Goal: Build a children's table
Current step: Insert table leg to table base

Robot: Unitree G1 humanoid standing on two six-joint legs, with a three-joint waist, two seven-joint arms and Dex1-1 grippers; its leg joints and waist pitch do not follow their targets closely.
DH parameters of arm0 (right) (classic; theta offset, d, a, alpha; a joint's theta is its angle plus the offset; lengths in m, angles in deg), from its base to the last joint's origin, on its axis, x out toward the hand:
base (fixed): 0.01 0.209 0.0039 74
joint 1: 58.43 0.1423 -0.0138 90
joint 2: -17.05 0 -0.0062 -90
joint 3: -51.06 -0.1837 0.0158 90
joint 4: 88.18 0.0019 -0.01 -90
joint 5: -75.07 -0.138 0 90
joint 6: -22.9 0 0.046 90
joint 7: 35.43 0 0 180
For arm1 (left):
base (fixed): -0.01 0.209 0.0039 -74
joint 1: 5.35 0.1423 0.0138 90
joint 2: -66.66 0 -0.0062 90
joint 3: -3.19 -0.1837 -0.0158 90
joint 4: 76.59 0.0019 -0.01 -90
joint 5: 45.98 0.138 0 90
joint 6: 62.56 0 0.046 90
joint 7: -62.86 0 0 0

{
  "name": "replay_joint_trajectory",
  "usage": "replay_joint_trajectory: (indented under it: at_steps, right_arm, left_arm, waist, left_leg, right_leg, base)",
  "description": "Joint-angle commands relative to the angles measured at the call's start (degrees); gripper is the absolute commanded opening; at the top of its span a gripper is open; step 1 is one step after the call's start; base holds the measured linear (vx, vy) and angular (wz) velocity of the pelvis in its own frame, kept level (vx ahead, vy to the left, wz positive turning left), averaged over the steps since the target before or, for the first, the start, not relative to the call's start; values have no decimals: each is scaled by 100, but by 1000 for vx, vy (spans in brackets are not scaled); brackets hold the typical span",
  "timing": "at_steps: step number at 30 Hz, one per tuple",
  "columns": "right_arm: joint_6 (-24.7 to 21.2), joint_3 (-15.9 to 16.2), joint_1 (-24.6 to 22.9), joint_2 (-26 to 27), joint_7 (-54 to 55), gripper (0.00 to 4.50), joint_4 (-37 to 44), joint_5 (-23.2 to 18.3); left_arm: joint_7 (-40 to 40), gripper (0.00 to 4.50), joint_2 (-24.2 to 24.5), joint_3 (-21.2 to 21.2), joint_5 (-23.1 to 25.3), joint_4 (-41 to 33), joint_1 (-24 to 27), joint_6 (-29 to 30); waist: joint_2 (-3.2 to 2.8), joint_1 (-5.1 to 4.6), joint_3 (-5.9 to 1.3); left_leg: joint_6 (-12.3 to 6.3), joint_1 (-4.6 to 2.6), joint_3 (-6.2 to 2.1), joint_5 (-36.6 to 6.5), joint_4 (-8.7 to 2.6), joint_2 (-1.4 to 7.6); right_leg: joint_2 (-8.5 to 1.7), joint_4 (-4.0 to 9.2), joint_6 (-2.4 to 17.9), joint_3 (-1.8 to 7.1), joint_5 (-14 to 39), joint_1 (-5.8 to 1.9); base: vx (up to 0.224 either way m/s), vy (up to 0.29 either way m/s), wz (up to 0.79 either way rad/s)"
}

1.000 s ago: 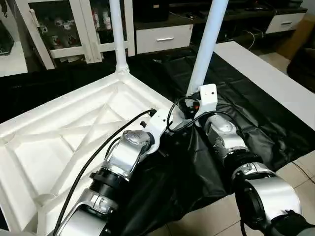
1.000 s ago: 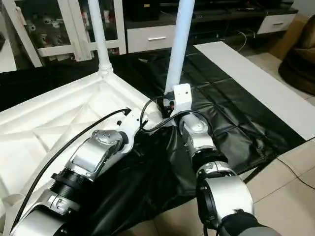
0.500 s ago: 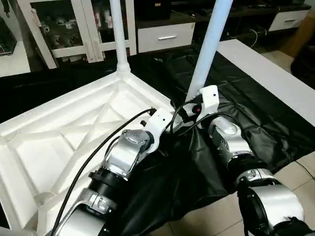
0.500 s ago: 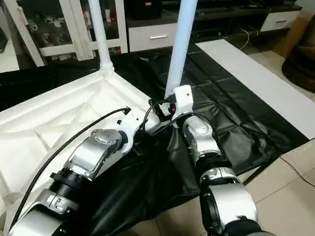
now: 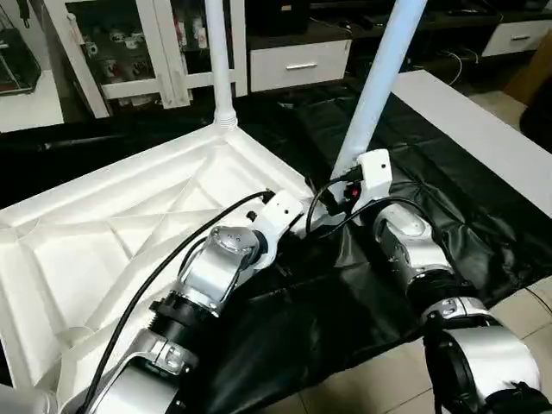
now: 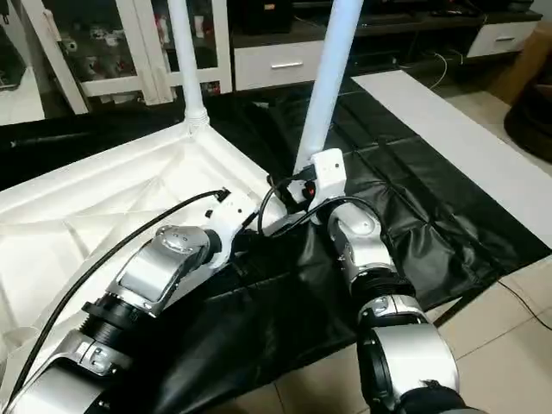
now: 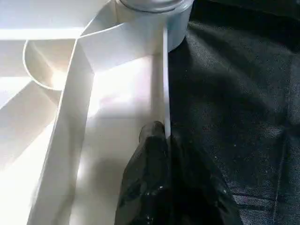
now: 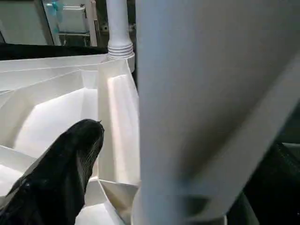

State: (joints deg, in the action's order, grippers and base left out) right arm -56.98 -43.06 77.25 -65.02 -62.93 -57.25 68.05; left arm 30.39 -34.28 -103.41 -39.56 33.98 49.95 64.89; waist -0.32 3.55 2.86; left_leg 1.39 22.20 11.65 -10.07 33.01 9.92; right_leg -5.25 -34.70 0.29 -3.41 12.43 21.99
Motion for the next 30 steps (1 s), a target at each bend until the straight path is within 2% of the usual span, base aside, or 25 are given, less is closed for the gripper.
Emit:
replay_joint_trajectory:
  at_steps: [1, 11, 18, 25, 27, 30]
  right_arm:
    - [-66, -52, -29, -60, -41, 443, 155, -3]
    - [-66, -14, -123, -133, -219, 443, 302, -20]
    - [-142, 74, -291, -226, -646, 443, 555, -49]
    - [-216, 128, -456, -306, -1008, 443, 780, -97]
    - [-259, 144, -492, -324, -1123, 443, 840, -120]
    - [-367, 195, -581, -355, -1402, 443, 1012, -157]
  left_arm:
    - [-217, 0, 17, -61, -104, -102, 82, -178]
    - [-304, 0, 153, -112, -133, -155, 128, -184]
    - [-656, 0, 396, -222, -150, -240, 160, -232]
    - [-1046, 0, 717, -296, -164, -285, 169, -331]
    - [-1131, 0, 789, -303, -173, -287, 170, -346]
    - [-1265, 0, 908, -336, -208, -298, 164, -390]
  waist:
    - [26, 27, -387]
    - [11, 23, -378]
    - [11, 45, -389]
    - [-21, 32, -371]
    - [-23, 28, -385]
    - [-14, 37, -399]
  left_leg:
    - [-660, -131, -153, -484, -291, 358]
    - [-532, -134, -158, -693, -299, 358]
    - [-617, -127, -162, -596, -279, 352]
    - [-420, -142, -175, -880, -314, 364]
    - [-416, -143, -176, -814, -308, 361]
    - [-516, -134, -169, -617, -279, 350]
  right_leg:
    - [-379, 289, 1711, 222, -349, -237]
    - [-370, 302, 1664, 226, -102, -226]
    - [-374, 283, 1673, 221, -289, -236]
    - [-362, 303, 1637, 218, -1, -217]
    - [-359, 278, 1642, 218, -149, -224]
    - [-363, 249, 1698, 220, -470, -237]
  base:
    - [0, 0, 0]
    - [0, 0, 0]
    - [0, 0, 0]
    - [0, 0, 0]
    - [0, 0, 0]
    - [0, 0, 0]
